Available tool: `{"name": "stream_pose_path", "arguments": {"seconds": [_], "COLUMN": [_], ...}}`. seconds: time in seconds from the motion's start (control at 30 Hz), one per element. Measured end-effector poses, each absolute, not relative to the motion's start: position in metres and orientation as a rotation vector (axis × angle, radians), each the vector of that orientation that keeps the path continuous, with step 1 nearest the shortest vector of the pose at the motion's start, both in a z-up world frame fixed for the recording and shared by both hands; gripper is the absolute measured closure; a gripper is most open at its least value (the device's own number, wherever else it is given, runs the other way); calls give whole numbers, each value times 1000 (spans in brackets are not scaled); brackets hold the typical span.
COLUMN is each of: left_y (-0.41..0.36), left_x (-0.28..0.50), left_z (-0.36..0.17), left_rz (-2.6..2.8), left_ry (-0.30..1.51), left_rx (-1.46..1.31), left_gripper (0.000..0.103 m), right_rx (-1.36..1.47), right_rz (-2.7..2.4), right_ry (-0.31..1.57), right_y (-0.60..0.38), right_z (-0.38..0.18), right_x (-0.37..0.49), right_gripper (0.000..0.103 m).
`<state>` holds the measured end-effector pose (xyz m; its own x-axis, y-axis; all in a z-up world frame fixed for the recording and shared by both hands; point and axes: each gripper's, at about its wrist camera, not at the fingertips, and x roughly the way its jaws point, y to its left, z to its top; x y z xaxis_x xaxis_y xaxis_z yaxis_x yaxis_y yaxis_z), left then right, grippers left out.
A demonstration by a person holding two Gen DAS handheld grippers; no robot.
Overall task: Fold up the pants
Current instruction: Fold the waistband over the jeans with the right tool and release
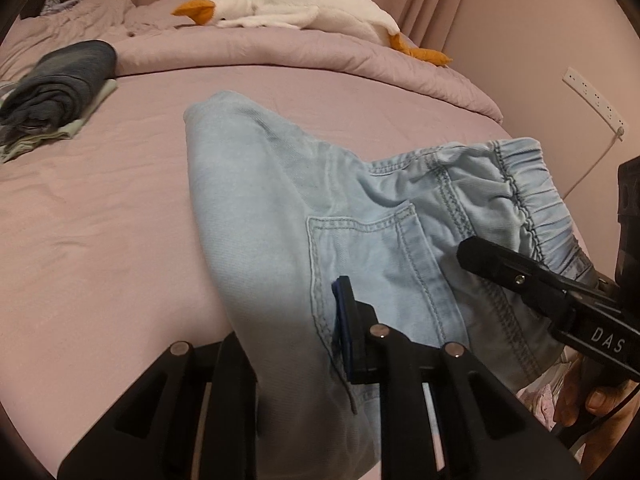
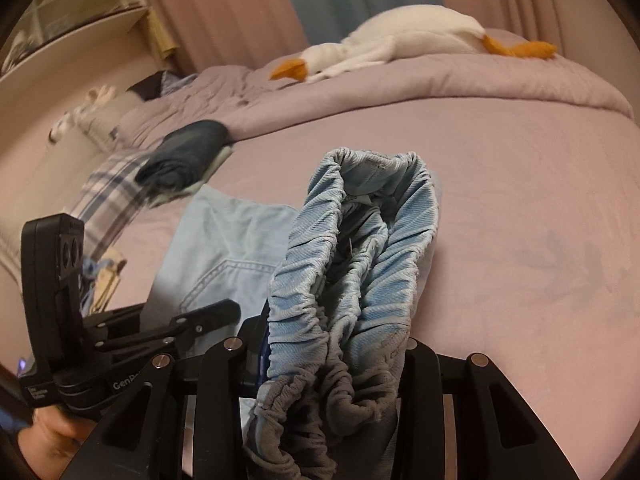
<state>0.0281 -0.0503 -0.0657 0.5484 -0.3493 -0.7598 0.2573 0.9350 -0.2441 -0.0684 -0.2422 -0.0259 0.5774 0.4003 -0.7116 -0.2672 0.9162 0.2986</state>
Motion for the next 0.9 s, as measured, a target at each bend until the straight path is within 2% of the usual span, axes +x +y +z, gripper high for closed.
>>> {"name": "stream_pose_path", "arguments": {"seconds": [0.43,0.9], "left_y": [-7,17], "left_x": [5,42], "left_z": [-58,-56], "left_rz": [-262,-231], "left_ry": [884,850], "left_rx": [-143,-154], "left_gripper": [86,86], "right_rx": [61,-11], "right_rz": [512,561], "right_ry": [872,845], "right_y": [-184,-145], "right_z": [-23,-21], "right_x": [-69,-40], "right_gripper": [64,64]}}
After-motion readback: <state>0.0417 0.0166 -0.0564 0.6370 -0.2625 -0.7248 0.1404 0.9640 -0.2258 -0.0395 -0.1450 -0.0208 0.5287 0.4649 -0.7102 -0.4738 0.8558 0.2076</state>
